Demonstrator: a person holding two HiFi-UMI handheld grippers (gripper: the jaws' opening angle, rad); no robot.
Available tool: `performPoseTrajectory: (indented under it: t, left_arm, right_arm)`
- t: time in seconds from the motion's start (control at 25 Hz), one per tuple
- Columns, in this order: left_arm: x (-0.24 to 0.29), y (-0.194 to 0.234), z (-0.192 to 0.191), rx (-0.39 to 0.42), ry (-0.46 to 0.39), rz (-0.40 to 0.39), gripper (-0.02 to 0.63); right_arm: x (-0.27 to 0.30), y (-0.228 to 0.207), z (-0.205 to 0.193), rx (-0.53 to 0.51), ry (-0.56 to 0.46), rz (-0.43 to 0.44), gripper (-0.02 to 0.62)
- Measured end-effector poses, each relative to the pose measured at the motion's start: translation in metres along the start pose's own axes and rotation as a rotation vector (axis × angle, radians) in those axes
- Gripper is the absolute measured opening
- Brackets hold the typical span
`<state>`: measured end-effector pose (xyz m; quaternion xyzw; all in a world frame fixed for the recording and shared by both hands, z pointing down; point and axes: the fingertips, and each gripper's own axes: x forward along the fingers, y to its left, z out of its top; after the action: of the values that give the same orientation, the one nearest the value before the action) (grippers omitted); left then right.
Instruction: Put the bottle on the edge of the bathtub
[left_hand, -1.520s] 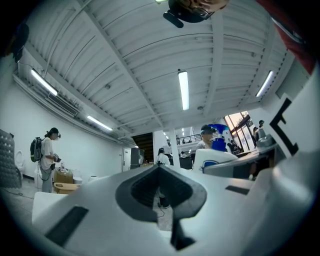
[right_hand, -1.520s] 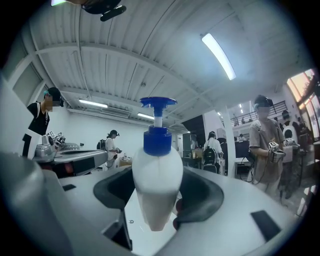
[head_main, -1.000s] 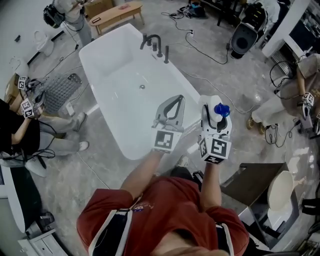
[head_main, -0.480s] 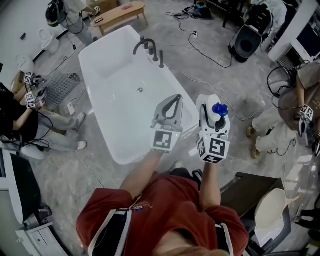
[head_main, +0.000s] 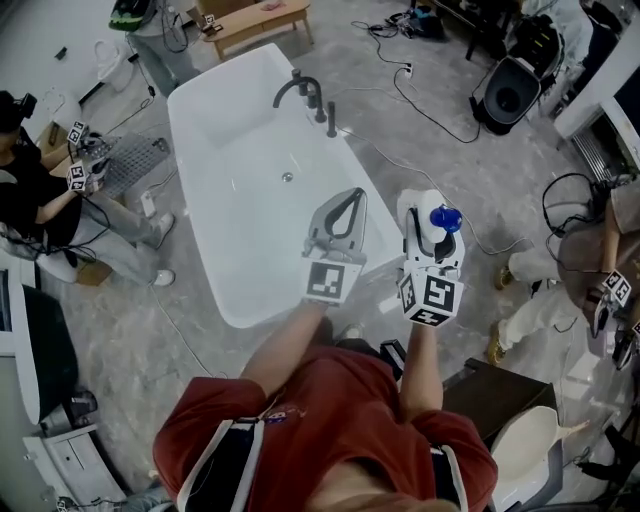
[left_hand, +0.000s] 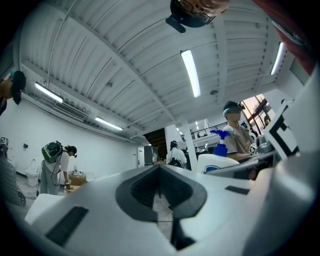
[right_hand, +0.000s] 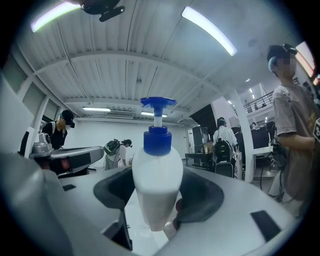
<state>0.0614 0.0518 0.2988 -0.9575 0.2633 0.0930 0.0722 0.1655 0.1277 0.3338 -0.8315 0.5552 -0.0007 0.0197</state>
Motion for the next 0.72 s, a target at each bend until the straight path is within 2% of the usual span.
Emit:
performPoseTrajectory:
  t: [0.16,0.4,0.72]
  left_arm:
    - [0.019,0.021,-0.013,0.002,0.006,0.017,0.015]
    - [-0.006,0.063,-0.005,0.002,-0.010,0.040,0.015]
    - [0.003,0.130,-0.013,-0.006,-0.004,0.081,0.015]
  right_arm:
    - [0.033,0.002,-0.006,0.000,0.000,0.011,0.268]
    - [0.044,0.054,0.004,-0.020,-0.018,0.046,0.268]
    - [0.092,0.097,0.002,-0.042,0.006,0.077,0.268]
